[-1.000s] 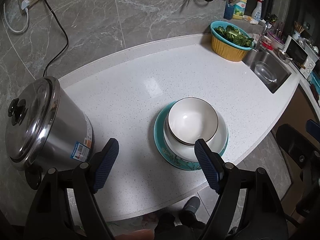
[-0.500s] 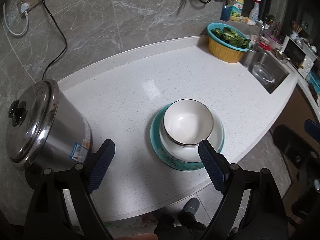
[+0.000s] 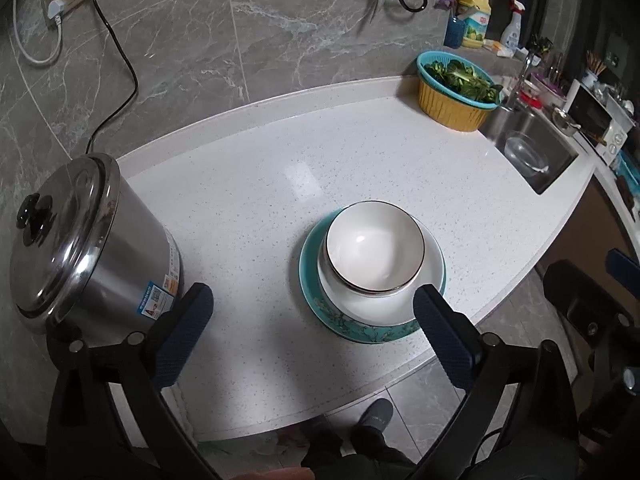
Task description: Organize plates and bowls
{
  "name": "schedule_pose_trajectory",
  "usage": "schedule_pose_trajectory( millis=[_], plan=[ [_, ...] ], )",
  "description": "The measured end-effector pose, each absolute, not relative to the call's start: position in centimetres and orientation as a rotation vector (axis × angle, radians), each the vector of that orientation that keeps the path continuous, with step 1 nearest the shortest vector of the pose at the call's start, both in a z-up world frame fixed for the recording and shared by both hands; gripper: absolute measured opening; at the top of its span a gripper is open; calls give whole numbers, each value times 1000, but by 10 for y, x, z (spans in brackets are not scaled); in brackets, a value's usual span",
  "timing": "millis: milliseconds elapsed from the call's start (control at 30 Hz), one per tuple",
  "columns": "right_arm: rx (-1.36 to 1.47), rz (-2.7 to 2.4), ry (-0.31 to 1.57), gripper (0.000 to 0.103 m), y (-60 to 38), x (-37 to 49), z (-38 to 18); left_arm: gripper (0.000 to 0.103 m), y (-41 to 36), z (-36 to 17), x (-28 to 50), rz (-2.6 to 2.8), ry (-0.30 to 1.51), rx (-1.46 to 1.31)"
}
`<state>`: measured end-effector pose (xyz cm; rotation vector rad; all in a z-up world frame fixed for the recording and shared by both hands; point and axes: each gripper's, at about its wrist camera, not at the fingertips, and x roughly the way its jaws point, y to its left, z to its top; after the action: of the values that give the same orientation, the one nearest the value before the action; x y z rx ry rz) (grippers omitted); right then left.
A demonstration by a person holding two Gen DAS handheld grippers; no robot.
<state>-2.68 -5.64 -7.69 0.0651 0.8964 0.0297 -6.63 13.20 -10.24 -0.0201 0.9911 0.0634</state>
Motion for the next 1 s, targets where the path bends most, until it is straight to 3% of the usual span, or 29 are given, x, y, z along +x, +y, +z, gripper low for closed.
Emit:
schedule_pose_trajectory(
  millis=[1000],
  plan=[
    [66,33,899,103,-55,-29,-76,103,131,-106,-64,63,993,18]
  ],
)
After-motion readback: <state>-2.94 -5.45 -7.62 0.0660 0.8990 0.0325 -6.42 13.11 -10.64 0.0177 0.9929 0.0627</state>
